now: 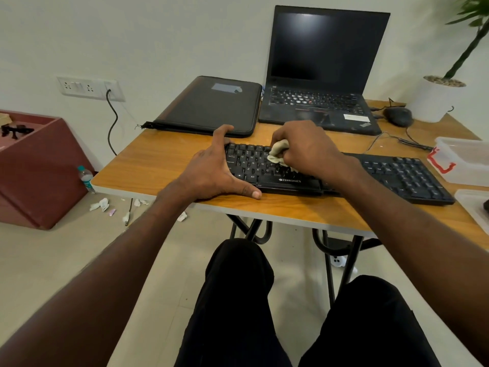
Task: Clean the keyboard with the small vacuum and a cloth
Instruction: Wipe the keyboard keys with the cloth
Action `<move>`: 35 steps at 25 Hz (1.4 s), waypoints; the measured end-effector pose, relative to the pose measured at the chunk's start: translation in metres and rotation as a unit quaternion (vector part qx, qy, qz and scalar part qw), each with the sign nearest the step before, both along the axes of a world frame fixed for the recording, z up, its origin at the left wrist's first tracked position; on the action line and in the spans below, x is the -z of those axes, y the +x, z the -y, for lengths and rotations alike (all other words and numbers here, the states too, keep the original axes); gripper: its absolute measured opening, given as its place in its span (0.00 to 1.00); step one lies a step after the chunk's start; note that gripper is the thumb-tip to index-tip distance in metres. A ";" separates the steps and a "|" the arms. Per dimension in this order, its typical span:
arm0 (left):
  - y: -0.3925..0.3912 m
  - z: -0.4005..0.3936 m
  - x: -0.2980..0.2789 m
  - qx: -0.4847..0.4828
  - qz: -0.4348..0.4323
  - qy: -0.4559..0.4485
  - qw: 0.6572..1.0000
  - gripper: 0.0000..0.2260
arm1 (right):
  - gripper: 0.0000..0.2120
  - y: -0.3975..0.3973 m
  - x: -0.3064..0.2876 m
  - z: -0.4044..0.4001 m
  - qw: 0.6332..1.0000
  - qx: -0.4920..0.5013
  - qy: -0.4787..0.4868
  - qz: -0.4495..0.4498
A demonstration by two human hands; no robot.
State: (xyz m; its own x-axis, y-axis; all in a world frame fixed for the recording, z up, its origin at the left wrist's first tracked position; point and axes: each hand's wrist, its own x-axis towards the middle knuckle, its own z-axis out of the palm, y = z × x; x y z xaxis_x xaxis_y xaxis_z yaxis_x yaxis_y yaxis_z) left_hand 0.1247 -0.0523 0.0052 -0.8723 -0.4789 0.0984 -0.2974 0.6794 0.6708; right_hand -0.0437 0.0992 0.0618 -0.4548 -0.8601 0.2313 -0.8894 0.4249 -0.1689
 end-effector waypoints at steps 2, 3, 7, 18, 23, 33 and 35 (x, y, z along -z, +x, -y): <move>0.000 0.000 0.000 0.000 0.000 0.003 1.000 0.72 | 0.12 -0.007 0.001 -0.016 1.000 0.017 -0.002 -0.009; 0.000 0.000 0.000 0.000 -0.001 0.003 1.000 0.72 | 0.13 -0.011 0.003 -0.023 1.000 0.029 -0.005 -0.010; 0.001 0.001 0.000 0.017 -0.001 0.011 1.000 0.71 | 0.12 -0.014 0.015 -0.038 0.996 0.066 -0.048 -0.026; -0.040 -0.050 0.010 -0.115 -0.087 -0.234 0.961 0.20 | 0.15 0.002 0.022 -0.002 0.993 -0.061 -0.096 0.031; -0.039 -0.049 0.009 -0.109 -0.082 -0.248 0.959 0.19 | 0.12 -0.019 0.011 -0.003 0.996 0.033 -0.079 -0.006; -0.037 -0.053 0.009 -0.115 -0.078 -0.247 0.959 0.17 | 0.17 0.000 0.020 0.014 0.989 -0.094 -0.111 0.000; -0.036 -0.050 0.007 -0.111 -0.074 -0.247 0.960 0.16 | 0.13 -0.006 0.019 0.010 0.994 -0.028 -0.110 -0.004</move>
